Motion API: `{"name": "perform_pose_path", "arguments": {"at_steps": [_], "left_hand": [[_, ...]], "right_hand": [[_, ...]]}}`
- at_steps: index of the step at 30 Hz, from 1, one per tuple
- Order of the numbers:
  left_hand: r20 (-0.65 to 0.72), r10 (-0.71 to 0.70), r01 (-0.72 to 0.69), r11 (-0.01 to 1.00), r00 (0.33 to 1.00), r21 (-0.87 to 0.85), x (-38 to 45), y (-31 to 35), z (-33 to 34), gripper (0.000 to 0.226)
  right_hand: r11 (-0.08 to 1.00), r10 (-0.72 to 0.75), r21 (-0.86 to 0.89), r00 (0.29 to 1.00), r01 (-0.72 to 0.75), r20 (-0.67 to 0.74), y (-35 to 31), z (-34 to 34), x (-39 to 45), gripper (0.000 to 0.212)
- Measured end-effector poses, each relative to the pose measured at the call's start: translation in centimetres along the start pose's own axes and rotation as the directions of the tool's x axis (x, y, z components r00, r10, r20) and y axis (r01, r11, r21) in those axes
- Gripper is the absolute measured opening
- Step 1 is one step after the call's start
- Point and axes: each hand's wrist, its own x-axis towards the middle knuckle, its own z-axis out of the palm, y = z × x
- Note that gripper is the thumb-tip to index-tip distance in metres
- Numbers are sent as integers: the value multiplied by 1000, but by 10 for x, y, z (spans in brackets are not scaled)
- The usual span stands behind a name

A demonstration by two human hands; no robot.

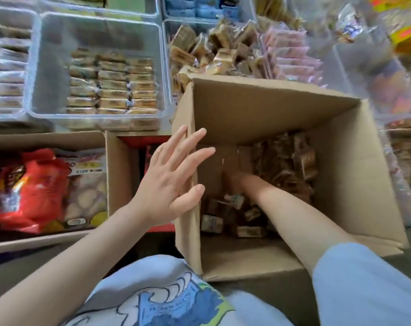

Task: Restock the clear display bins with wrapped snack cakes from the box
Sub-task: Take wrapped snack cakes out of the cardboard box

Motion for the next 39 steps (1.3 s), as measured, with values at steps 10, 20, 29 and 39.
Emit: {"name": "perform_pose_path", "arguments": {"at_steps": [10,20,29,39], "left_hand": [[-16,-59,59,998,998,-36,1,1,5,56],[32,-63,65,997,997,-52,2,-7,-14,63],[61,-412,383,885,909,263,28,-150,-76,65],[146,-611,473,723,778,504,28,-272,-128,65]], "right_hand": [[996,-5,91,1000,3,15,2,-3,-4,56],[108,-206,936,928,336,-310,13,-109,-165,20],[-132,-287,727,676,674,-679,-74,-179,-203,51],[879,-89,253,659,405,-747,-194,-280,-111,37]]}}
